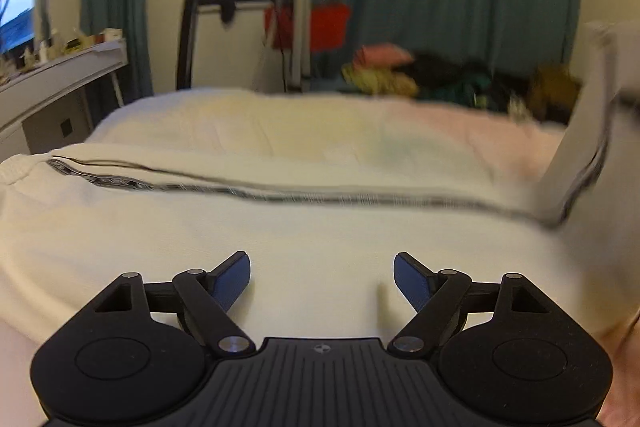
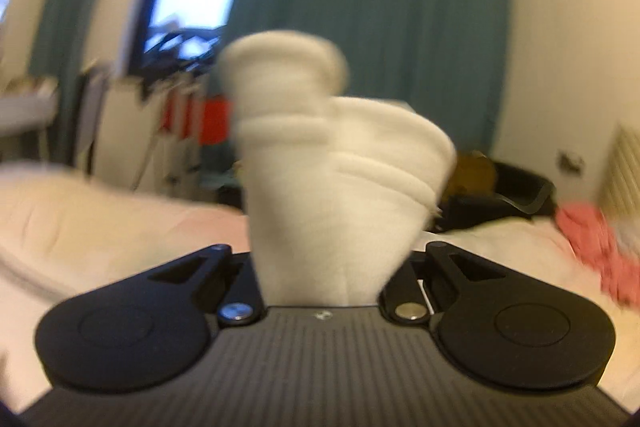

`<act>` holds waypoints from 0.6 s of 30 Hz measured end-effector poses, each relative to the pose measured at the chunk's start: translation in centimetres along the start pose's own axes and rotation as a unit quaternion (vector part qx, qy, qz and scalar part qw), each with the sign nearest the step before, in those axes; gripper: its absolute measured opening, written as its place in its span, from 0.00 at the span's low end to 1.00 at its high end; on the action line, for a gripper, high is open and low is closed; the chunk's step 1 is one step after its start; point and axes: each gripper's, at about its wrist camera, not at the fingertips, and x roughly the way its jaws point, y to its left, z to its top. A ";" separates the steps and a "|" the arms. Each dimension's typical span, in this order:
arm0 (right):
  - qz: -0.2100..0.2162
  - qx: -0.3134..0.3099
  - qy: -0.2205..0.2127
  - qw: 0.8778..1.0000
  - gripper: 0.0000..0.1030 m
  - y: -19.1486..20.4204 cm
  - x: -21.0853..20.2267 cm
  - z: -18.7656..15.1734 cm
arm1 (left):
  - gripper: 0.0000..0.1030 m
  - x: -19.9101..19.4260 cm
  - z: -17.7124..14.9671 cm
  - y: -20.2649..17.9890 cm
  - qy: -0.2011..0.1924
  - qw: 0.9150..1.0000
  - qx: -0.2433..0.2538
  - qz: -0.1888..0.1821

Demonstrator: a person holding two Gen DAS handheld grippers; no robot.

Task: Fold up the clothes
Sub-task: 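Lower the held cuff onto the garment and open the right gripper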

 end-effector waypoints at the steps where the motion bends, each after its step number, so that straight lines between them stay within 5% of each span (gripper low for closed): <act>1: 0.012 -0.023 0.004 1.000 0.15 2.1 -0.2 -0.2 | 0.80 -0.5 0.4 0.6 -0.007 1.000 -0.017 -0.002; 4: 0.067 -0.099 0.035 0.992 0.15 9.3 -1.2 -3.2 | 0.80 -1.3 1.1 2.6 -0.014 0.998 -0.063 -0.010; 7: 0.120 -0.179 0.096 0.972 0.15 15.5 -2.5 -7.4 | 0.80 -1.5 1.3 4.5 -0.006 0.994 -0.106 -0.018; 9: 0.099 -0.255 0.084 0.958 0.15 19.1 -5.2 -10.0 | 0.80 -1.5 1.3 5.4 -0.002 0.992 -0.126 -0.023; 18: 0.145 -0.183 0.043 0.971 0.16 17.7 -6.2 -7.3 | 0.80 -1.9 2.4 6.8 -0.031 0.985 -0.163 -0.041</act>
